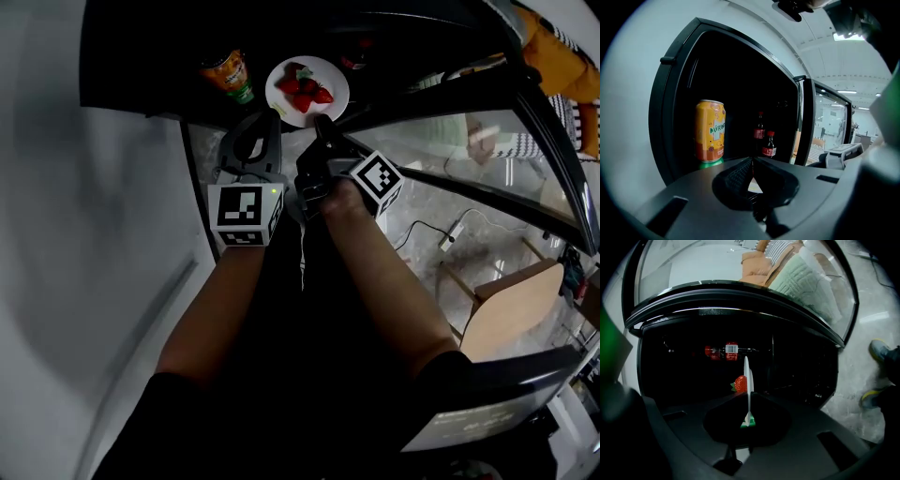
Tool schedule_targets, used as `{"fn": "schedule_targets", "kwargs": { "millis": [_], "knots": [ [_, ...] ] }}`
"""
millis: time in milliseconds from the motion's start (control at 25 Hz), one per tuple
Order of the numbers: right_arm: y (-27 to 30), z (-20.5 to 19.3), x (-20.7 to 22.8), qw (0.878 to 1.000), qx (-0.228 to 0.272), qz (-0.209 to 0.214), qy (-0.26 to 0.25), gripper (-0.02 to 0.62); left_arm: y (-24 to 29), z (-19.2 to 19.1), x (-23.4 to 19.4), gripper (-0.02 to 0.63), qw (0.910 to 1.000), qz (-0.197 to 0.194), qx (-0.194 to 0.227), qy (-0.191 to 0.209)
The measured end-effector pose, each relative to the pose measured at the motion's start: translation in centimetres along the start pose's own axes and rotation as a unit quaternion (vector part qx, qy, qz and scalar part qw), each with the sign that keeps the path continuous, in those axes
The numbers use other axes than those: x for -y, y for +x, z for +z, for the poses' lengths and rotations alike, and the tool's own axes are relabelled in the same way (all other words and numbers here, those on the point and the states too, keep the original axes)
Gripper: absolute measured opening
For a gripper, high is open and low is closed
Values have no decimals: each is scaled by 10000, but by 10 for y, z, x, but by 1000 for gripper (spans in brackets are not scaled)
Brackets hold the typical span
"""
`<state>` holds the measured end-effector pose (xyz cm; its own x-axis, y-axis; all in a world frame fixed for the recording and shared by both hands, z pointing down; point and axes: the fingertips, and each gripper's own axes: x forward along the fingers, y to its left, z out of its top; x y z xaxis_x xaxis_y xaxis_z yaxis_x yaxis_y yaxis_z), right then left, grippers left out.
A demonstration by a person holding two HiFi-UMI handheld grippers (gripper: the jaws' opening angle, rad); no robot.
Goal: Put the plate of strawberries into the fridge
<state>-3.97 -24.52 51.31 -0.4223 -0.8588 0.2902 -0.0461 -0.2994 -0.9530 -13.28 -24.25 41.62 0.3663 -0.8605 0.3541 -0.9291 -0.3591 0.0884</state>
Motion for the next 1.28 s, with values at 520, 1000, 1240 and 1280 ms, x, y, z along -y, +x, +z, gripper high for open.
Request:
{"fn": "schedule_targets", "kwargs": {
  "millis": [520,1000,1240,1280],
  "knots": [
    [27,2,22,9998,-57,-189,51,21,27,-19,-10,6,9999,55,-116,-64],
    [31,0,31,9997,-52,-242,-15,20,27,-29,-15,6,9996,151,-185,-126],
    [32,0,33,9992,-42,-393,-62,21,23,-33,-14,6,9995,194,-206,-164],
    [33,-1,33,9991,-44,-421,-63,21,22,-34,-14,6,9994,209,-207,-175]
  ]
}}
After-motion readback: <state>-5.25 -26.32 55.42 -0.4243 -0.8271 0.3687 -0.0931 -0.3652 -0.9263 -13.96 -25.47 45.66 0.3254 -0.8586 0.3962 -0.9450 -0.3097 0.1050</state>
